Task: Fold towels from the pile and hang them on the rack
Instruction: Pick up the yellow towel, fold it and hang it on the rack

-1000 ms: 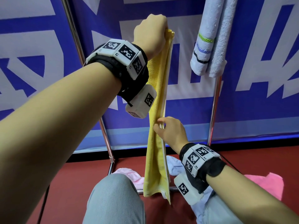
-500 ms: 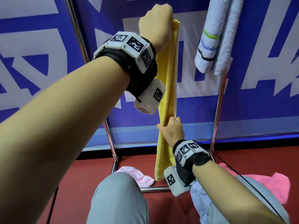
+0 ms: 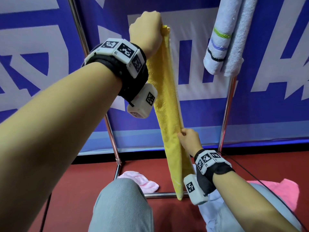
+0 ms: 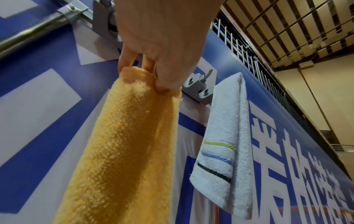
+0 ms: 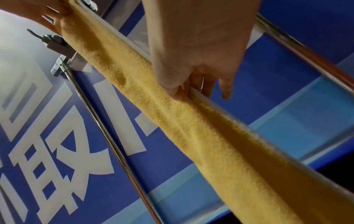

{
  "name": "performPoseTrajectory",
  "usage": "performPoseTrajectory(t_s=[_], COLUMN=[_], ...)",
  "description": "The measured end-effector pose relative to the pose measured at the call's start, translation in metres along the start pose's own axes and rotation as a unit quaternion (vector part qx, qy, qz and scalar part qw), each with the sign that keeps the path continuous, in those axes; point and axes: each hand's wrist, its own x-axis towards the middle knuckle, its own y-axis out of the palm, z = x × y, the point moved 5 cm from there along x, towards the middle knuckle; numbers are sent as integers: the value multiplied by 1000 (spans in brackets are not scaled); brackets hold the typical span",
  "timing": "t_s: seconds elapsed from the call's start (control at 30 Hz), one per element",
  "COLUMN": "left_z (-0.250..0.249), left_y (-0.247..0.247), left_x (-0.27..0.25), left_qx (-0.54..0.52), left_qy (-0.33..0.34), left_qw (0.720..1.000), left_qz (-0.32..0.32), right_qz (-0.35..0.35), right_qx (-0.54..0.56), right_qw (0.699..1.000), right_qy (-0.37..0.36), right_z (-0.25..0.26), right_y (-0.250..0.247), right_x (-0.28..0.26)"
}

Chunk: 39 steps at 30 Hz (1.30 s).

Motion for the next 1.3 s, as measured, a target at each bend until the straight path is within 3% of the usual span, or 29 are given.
performPoseTrajectory(t_s=[0.17, 0.47, 0.67, 0.87, 1.07, 1.3], left_z=[22, 7, 2, 1, -9, -7], left_y=[8, 11, 11, 13, 13, 7], left_x=[-2, -4, -4, -4, -6, -5], left_qx=[-47, -46, -58, -80, -133, -157], left_qy=[-48, -15, -6, -5, 25, 16], left_qw=[998, 999, 998, 997, 991, 987], left_qz=[19, 19, 9, 4, 1, -5], right_qz=[27, -111, -116, -34, 53, 60], right_qx=[20, -16, 54, 187, 234, 218], right_qw=[999, 994, 992, 981, 968, 972], right_qy=[-17, -3, -8, 38, 74, 64], right_z=[-6, -21, -21, -27, -26, -30], right_y=[6, 10, 4, 27, 44, 54], right_x=[-2, -7, -11, -14, 2, 11])
